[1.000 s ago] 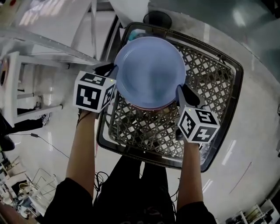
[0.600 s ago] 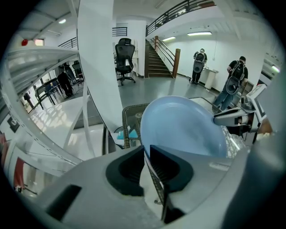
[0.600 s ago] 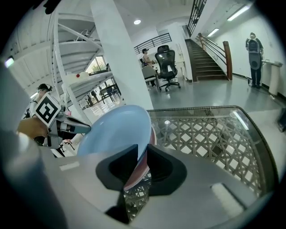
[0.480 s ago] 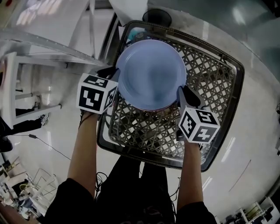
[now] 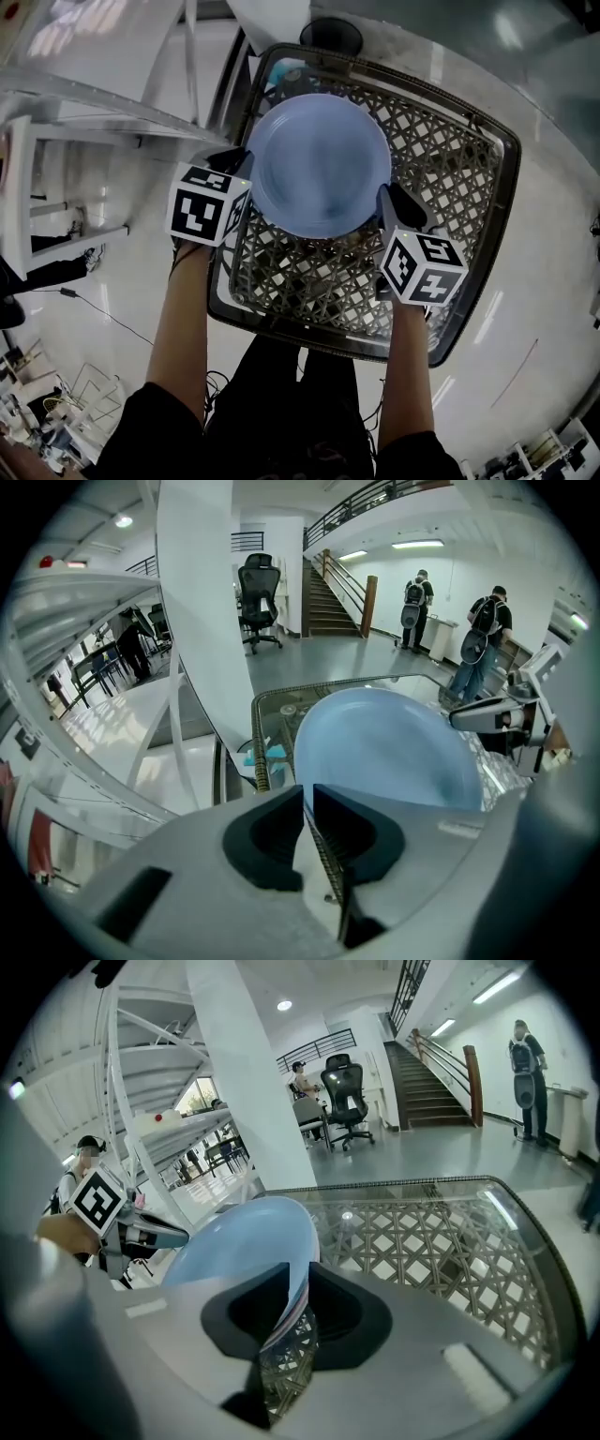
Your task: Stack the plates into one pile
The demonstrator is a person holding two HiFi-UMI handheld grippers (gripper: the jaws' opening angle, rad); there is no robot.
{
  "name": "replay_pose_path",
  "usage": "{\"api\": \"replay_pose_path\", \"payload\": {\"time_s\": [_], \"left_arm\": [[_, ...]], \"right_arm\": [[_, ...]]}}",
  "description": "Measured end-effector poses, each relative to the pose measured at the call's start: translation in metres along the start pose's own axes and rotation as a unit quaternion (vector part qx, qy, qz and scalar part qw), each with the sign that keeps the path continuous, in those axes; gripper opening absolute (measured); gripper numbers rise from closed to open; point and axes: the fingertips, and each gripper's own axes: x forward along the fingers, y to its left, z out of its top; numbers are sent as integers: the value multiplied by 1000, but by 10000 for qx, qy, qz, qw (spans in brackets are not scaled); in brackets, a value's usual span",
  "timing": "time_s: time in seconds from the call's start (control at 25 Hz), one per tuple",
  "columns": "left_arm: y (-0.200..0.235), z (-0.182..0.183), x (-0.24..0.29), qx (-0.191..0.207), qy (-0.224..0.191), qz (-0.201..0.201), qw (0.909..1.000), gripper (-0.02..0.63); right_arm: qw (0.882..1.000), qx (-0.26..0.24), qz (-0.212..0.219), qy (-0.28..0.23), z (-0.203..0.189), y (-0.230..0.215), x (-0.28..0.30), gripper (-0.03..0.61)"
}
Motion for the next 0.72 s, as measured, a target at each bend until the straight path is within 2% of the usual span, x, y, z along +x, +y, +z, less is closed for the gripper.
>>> {"api": "replay_pose_path", "payload": {"time_s": [0.2, 0.44, 0.72], "left_arm": [[3, 2, -3, -52, -67, 57, 9999, 34], [4, 4, -8, -165, -264, 61, 9995, 1], [-9, 12, -19, -205, -742, -28, 9970, 0]], "right_arm": [[9999, 47, -66, -94, 4, -7, -4, 74], [9997, 70, -6, -213, 8, -7, -11, 21], [9995, 12, 73, -307, 10, -3, -17, 6]]}}
